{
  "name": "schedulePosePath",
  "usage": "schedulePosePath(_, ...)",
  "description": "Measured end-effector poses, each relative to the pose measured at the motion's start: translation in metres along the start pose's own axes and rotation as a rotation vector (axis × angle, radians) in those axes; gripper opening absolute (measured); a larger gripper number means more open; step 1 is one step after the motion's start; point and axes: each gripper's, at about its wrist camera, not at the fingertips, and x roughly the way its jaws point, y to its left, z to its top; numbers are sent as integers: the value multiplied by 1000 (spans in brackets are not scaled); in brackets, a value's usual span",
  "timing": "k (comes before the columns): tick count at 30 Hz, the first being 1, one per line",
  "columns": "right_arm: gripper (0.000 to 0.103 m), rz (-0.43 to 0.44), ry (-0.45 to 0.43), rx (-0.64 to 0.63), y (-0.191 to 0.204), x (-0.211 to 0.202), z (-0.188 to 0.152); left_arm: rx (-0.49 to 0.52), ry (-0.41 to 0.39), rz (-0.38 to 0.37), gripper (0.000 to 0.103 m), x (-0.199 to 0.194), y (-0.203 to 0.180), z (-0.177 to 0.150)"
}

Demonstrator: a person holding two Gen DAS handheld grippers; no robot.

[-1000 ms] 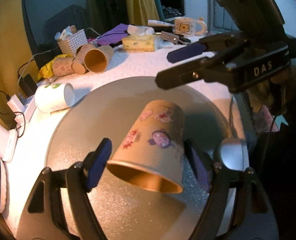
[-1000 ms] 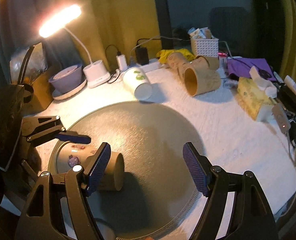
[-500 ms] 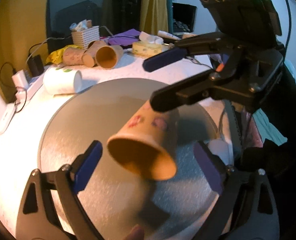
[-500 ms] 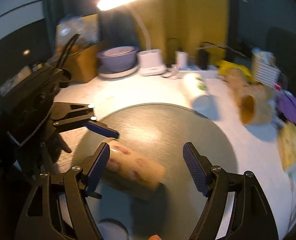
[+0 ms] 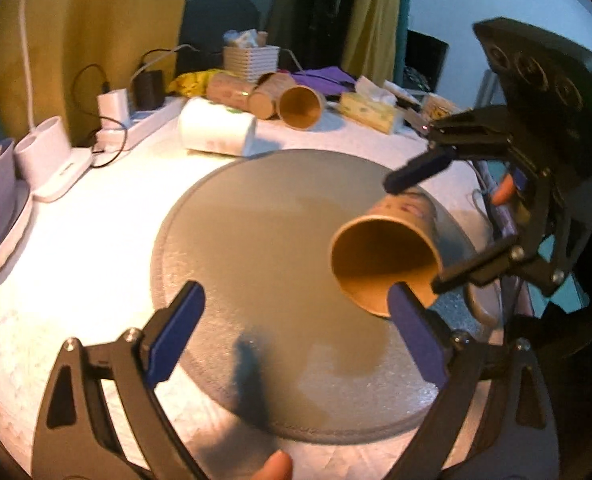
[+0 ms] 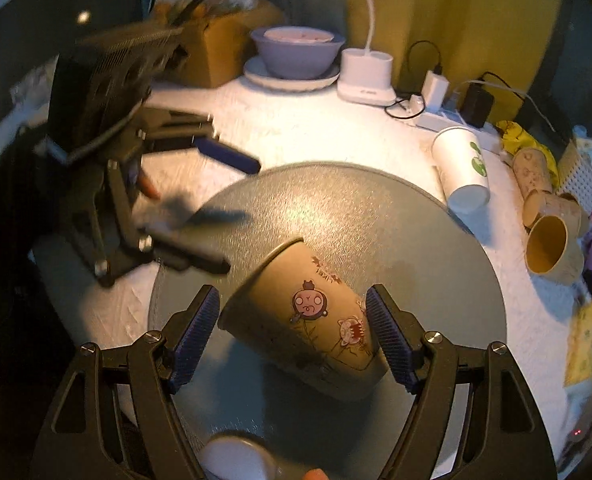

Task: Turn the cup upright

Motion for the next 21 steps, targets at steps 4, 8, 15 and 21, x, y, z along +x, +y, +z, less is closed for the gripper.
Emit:
schedulePosePath(4,80,-15,58,-54,3,3,3,-46,3,22,94,1,7,0)
schedulePosePath(8,87,23,106,-90,-3,8,2,-77,2,33,94,-1,11,-2)
schedulePosePath(15,87,-5,159,-158,-8,15,2,-76,1,19,94,-2,7,-4)
schedulePosePath(21,87,-34,202,-210,-7,32,16,-90,3,37,94,-3,9,-2)
